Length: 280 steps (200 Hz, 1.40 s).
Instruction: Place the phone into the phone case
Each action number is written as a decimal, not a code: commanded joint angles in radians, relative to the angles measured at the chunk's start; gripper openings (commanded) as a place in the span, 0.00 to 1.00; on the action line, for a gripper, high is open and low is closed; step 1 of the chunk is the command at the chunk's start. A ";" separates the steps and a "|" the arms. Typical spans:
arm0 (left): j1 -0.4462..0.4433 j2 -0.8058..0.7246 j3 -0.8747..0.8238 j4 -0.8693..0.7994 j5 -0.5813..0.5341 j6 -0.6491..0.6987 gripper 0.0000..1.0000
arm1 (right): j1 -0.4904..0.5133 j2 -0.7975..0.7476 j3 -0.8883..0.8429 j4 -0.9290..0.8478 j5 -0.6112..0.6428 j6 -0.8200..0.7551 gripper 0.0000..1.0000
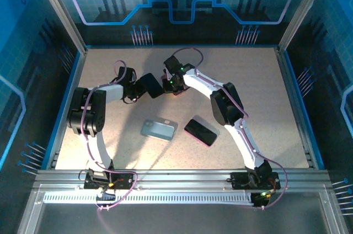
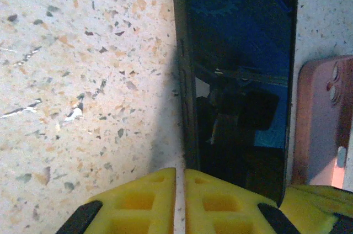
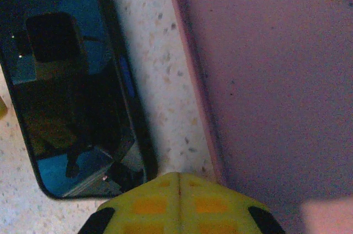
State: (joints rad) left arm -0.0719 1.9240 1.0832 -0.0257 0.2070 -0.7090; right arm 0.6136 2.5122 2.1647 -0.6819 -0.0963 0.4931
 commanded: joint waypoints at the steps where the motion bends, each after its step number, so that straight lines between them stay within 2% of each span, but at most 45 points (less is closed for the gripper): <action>1: 0.011 0.030 0.052 -0.015 -0.009 -0.015 0.12 | -0.017 0.055 0.059 -0.031 0.033 -0.019 0.00; 38: 0.015 0.059 0.088 -0.023 -0.030 -0.027 0.12 | -0.010 0.121 0.146 -0.039 -0.003 -0.019 0.00; 67: 0.021 0.091 0.128 -0.033 -0.038 -0.026 0.12 | 0.016 0.128 0.149 -0.031 -0.002 -0.025 0.00; 114: 0.039 0.121 0.170 -0.052 -0.049 -0.023 0.12 | 0.053 0.068 0.023 0.037 -0.016 0.000 0.00; 167: 0.057 0.091 0.133 -0.045 -0.054 -0.016 0.12 | 0.085 0.033 -0.054 0.088 -0.036 0.014 0.00; 280: 0.104 -0.040 -0.003 -0.030 -0.055 -0.014 0.13 | 0.132 0.063 0.027 0.082 -0.042 0.032 0.00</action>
State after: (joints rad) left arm 0.0219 1.9427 1.1107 -0.0334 0.1650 -0.7277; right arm 0.7109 2.5381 2.1662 -0.5636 -0.0917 0.5125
